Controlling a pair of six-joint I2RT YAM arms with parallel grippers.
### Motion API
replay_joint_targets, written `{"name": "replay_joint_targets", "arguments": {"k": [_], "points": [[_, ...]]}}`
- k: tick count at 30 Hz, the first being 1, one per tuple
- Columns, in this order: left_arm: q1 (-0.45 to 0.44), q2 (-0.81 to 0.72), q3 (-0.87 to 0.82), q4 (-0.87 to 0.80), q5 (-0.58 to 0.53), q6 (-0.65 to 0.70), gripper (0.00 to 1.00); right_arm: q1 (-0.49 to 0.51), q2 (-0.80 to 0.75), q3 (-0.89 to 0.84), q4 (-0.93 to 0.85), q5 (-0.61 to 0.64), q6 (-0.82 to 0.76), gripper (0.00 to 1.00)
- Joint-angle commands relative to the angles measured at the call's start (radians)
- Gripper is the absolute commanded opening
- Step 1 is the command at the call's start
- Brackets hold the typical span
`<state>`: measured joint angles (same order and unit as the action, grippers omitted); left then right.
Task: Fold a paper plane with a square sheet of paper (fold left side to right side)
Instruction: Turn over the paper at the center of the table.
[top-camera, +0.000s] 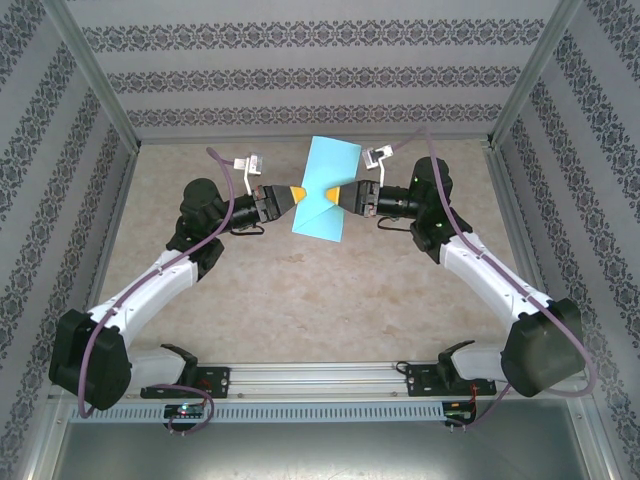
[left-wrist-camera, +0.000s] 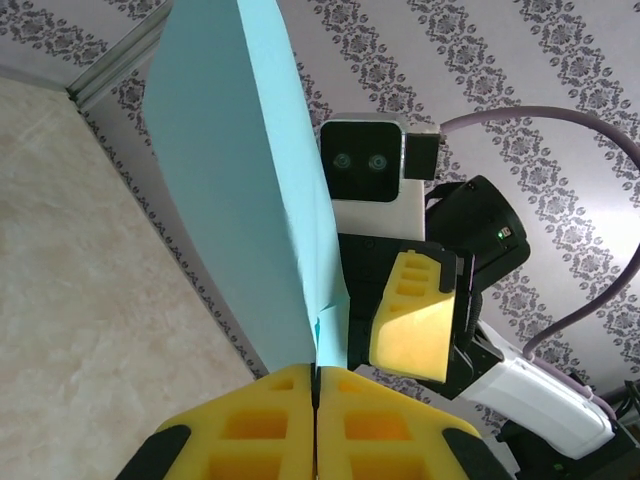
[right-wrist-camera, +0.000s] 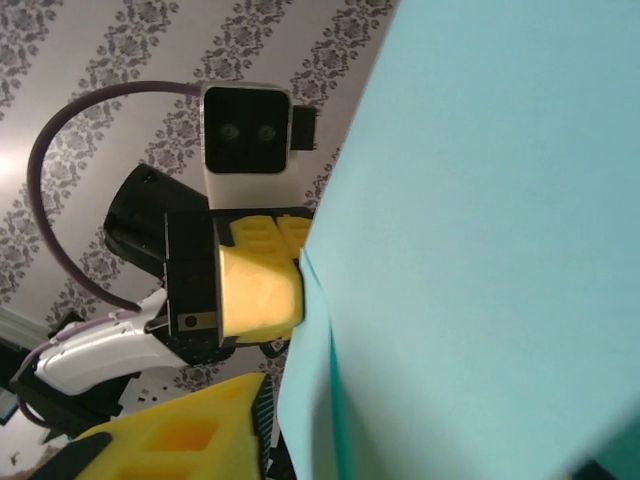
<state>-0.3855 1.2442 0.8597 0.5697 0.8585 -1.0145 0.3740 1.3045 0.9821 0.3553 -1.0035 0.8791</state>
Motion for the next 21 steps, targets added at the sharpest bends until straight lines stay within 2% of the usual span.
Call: {"name": "replay_joint_targets", "arguments": {"k": [1,3,5,7,10,13,16,19,21], "points": [[-0.009,-0.04,0.023,-0.107,-0.025,0.094,0.06,-0.029,-0.042,-0.005,-0.116,0.04,-0.098,0.41],[-0.018,-0.07,0.048,-0.289,-0.084,0.213,0.0,-0.059,-0.075,0.003,-0.29,0.126,-0.19,0.45],[-0.053,-0.103,0.093,-0.524,-0.206,0.371,0.0,-0.09,-0.113,0.022,-0.507,0.269,-0.303,0.48],[-0.13,-0.125,0.157,-0.774,-0.417,0.543,0.0,-0.119,-0.152,0.034,-0.702,0.439,-0.395,0.54],[-0.284,-0.091,0.266,-1.056,-0.802,0.69,0.0,-0.187,-0.221,-0.007,-0.835,0.637,-0.4,0.57],[-0.421,0.003,0.368,-1.259,-1.159,0.701,0.0,-0.244,-0.299,-0.057,-0.933,0.8,-0.4,0.61],[-0.537,0.14,0.478,-1.459,-1.482,0.623,0.0,-0.27,-0.374,-0.096,-0.987,0.915,-0.413,0.66],[-0.628,0.314,0.614,-1.694,-1.723,0.486,0.0,-0.276,-0.433,-0.124,-1.011,0.972,-0.418,0.71],[-0.654,0.443,0.714,-1.867,-1.797,0.361,0.0,-0.28,-0.462,-0.134,-1.019,0.993,-0.417,0.74]]}}
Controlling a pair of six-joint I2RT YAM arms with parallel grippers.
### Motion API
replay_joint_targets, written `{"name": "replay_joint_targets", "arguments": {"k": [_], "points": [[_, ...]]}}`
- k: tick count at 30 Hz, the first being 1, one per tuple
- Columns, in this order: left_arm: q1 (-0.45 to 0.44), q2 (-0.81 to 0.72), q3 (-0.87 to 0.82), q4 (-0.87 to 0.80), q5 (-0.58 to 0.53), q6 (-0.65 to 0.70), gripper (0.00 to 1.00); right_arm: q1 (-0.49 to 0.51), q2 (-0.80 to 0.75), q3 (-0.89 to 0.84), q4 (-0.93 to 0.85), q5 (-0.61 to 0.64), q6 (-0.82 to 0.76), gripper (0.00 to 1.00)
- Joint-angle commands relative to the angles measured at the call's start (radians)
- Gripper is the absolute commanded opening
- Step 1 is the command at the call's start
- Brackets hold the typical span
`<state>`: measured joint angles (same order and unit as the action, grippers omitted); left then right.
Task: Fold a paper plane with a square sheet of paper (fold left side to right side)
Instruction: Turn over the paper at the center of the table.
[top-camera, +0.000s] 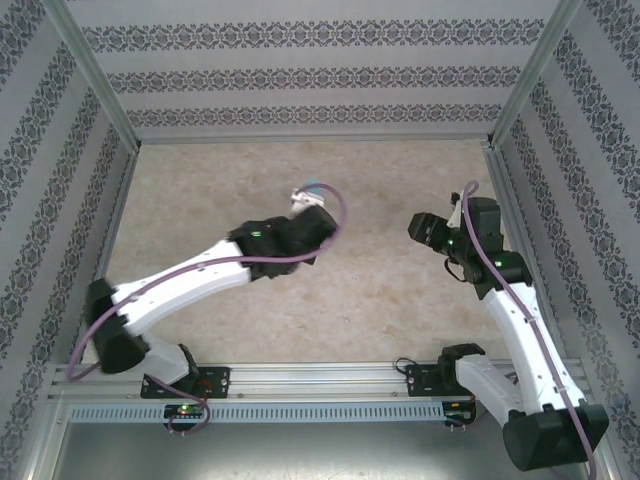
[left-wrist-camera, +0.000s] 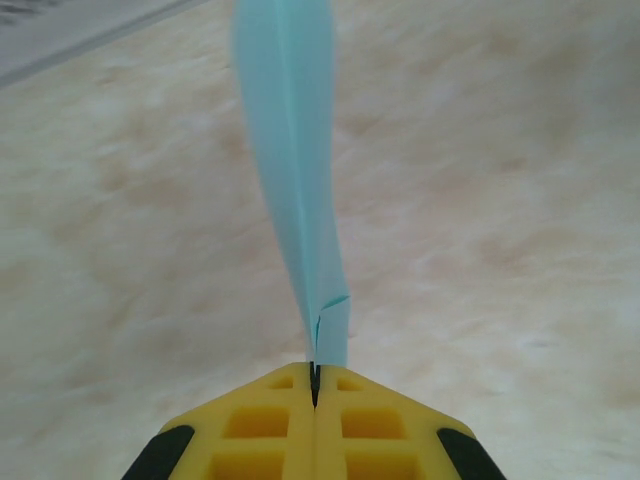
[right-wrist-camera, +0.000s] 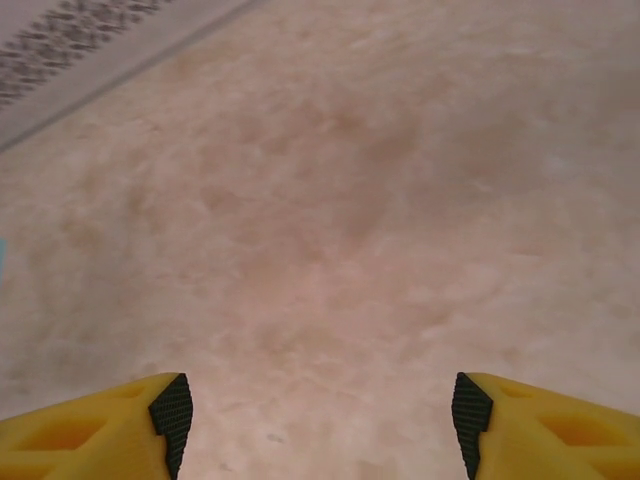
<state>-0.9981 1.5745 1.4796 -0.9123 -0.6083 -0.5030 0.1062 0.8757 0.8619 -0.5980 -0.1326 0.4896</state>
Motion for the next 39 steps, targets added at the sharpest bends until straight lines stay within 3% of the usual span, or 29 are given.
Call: {"name": "replay_joint_targets", "arguments": {"k": [1,4,8,16,24,26,31,34,39], "points": [[-0.049,0.178,0.145,-0.468,-0.347,-0.219,0.0,-0.012,-0.044,-0.018,-0.071,0.13,-0.028,0.77],[-0.057,0.337,0.258,-0.644,-0.349,-0.381,0.0,-0.012,-0.065,-0.021,-0.079,0.136,-0.032,0.82],[-0.056,0.49,0.319,-0.675,-0.258,-0.44,0.0,-0.013,-0.086,-0.019,-0.084,0.133,-0.036,0.85],[-0.052,0.678,0.406,-0.539,-0.055,-0.348,0.0,-0.013,-0.121,-0.002,-0.125,0.146,-0.063,0.86],[-0.012,0.769,0.478,-0.38,0.187,-0.233,0.01,-0.013,-0.176,0.002,-0.174,0.156,-0.06,0.87],[-0.007,0.793,0.515,-0.375,0.207,-0.206,0.06,-0.014,-0.184,0.003,-0.185,0.151,-0.055,0.87],[0.003,0.794,0.569,-0.34,0.27,-0.117,0.29,-0.013,-0.187,-0.006,-0.206,0.129,-0.05,0.89],[0.015,0.759,0.545,-0.29,0.324,-0.087,0.43,-0.013,-0.188,-0.002,-0.224,0.115,-0.051,0.91],[0.039,0.638,0.446,-0.147,0.465,-0.048,0.55,-0.013,-0.193,-0.001,-0.25,0.091,-0.053,0.92]]}}
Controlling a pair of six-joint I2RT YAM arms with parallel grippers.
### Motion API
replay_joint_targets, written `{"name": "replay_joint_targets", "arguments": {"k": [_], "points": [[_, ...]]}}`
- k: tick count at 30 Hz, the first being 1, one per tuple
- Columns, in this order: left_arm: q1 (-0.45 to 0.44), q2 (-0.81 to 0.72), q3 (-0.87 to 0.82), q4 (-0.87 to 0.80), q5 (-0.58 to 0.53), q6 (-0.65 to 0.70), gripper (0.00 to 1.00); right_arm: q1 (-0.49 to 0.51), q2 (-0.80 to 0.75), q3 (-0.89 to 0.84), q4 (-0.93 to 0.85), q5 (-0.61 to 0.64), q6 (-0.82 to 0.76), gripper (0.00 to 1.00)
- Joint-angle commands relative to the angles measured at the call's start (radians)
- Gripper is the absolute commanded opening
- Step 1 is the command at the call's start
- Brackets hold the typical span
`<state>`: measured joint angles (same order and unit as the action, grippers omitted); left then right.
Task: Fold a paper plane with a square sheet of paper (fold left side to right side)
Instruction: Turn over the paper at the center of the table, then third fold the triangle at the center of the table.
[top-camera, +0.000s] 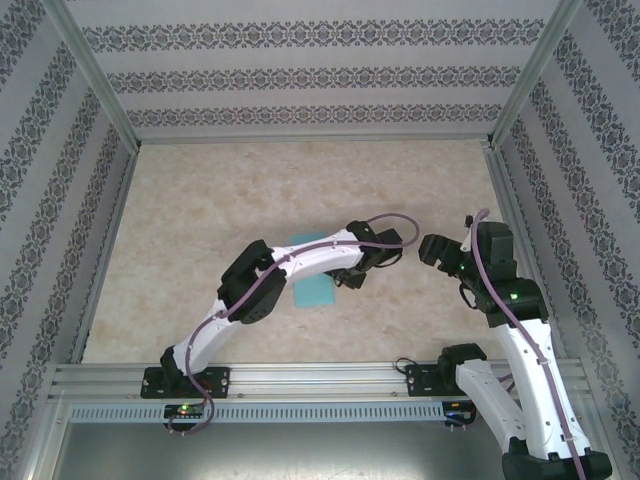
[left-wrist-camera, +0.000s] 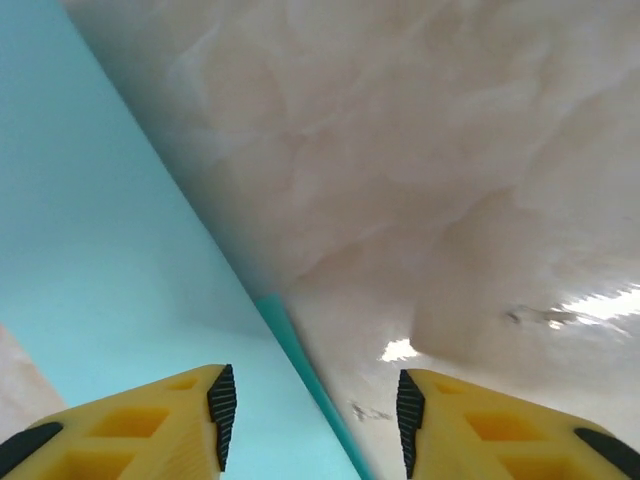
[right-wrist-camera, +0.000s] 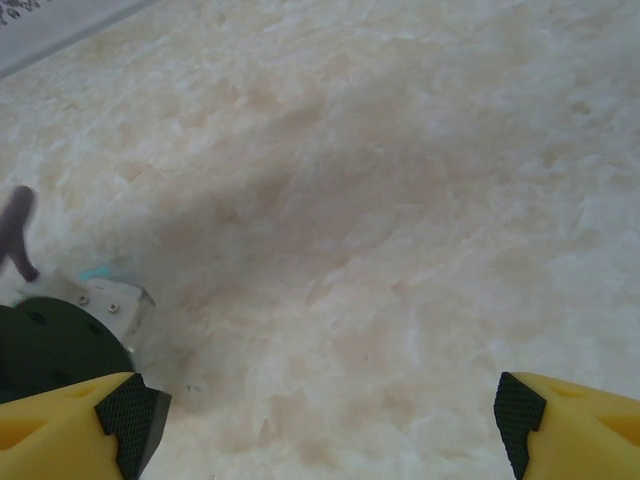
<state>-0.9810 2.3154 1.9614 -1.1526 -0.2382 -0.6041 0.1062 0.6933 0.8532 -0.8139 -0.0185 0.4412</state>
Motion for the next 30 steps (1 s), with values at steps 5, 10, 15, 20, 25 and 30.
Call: {"name": "replay_joint_targets", "arguments": {"k": [5,10,15,20,25,30], "points": [[0.048,-0.31,-0.192,0.277,0.168,0.101,0.7,-0.013,0.026,-0.007,0.001,-0.122,0.02,0.92],[0.149,-0.521,-0.373,0.455,0.288,0.099,0.76,-0.011,0.079,-0.016,0.056,-0.235,0.065,0.9],[0.293,-0.706,-0.594,0.616,0.391,0.07,0.81,0.032,0.163,-0.019,0.131,-0.301,0.114,0.87],[0.46,-0.851,-0.813,0.755,0.53,-0.02,0.81,0.15,0.267,0.007,0.19,-0.263,0.141,0.82],[0.57,-0.963,-0.974,0.813,0.61,-0.057,0.8,0.276,0.43,0.039,0.315,-0.278,0.185,0.64],[0.636,-1.019,-1.098,0.874,0.708,-0.099,0.75,0.348,0.638,0.098,0.445,-0.37,0.203,0.43]]}}
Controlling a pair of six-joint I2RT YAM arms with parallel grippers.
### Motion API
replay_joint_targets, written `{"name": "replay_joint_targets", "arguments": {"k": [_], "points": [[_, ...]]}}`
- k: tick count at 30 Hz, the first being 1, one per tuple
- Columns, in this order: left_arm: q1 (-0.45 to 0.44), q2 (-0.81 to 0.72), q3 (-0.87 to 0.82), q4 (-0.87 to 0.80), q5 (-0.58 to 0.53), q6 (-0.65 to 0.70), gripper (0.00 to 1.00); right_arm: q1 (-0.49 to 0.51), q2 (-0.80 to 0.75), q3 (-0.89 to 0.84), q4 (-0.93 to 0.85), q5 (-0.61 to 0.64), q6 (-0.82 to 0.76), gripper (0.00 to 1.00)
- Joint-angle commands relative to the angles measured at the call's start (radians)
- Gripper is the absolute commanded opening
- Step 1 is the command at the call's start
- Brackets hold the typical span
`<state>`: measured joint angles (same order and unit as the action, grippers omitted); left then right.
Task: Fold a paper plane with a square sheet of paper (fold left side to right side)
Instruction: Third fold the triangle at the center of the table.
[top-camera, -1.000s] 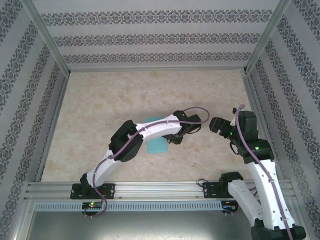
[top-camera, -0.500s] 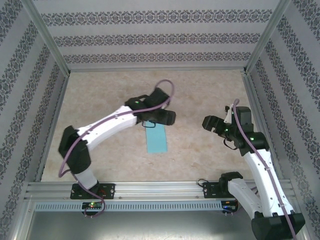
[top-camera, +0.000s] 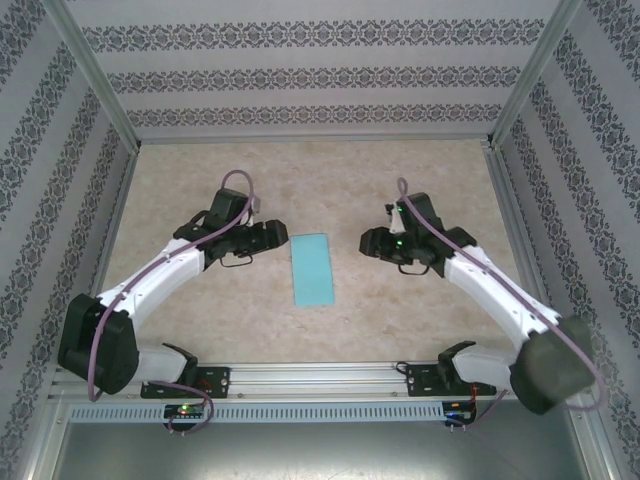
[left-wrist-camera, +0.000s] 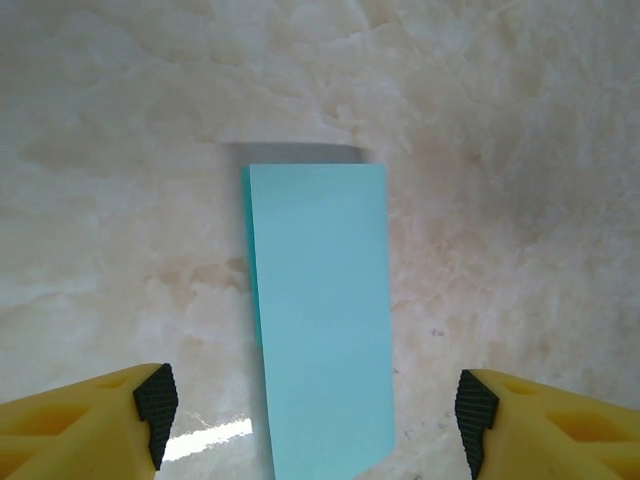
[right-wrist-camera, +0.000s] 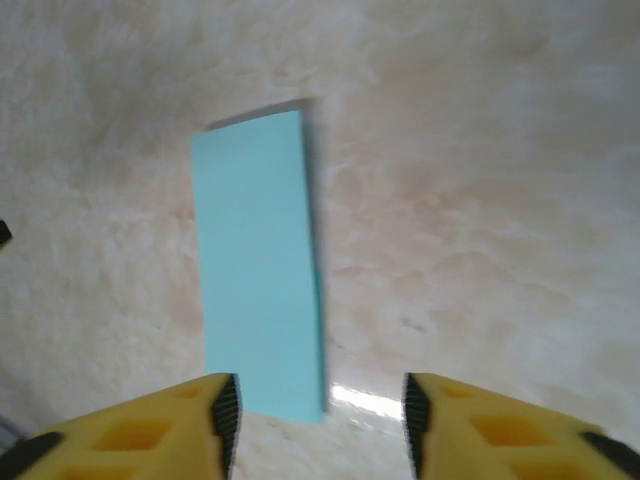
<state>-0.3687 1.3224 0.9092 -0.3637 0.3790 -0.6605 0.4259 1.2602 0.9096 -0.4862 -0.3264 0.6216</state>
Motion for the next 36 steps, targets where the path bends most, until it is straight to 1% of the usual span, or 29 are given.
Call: {"name": "replay_joint_targets", "arguments": {"k": [1,5,7,9,14,22,27,36], "points": [[0.025,-0.027,-0.063,0.096,0.104,-0.046,0.75,0.042,0.111,0.05,0.149,-0.073,0.031,0.38],[0.024,0.005,-0.113,0.158,0.181,-0.067,0.75,0.07,0.24,0.08,0.248,-0.117,0.061,0.27],[0.025,0.027,-0.132,0.192,0.204,-0.086,0.74,0.078,0.299,0.104,0.265,-0.137,0.064,0.21],[0.025,0.052,-0.144,0.223,0.223,-0.097,0.74,0.088,0.349,0.13,0.268,-0.146,0.063,0.18],[0.019,0.144,-0.127,0.253,0.272,-0.108,0.74,0.099,0.467,0.18,0.297,-0.146,0.073,0.17],[-0.022,0.253,-0.118,0.281,0.299,-0.14,0.74,0.103,0.62,0.261,0.296,-0.154,0.062,0.15],[-0.056,0.282,-0.124,0.288,0.308,-0.162,0.73,0.103,0.638,0.276,0.262,-0.126,0.035,0.14],[-0.086,0.318,-0.116,0.293,0.32,-0.178,0.7,0.103,0.638,0.255,0.282,-0.132,0.035,0.14]]}}
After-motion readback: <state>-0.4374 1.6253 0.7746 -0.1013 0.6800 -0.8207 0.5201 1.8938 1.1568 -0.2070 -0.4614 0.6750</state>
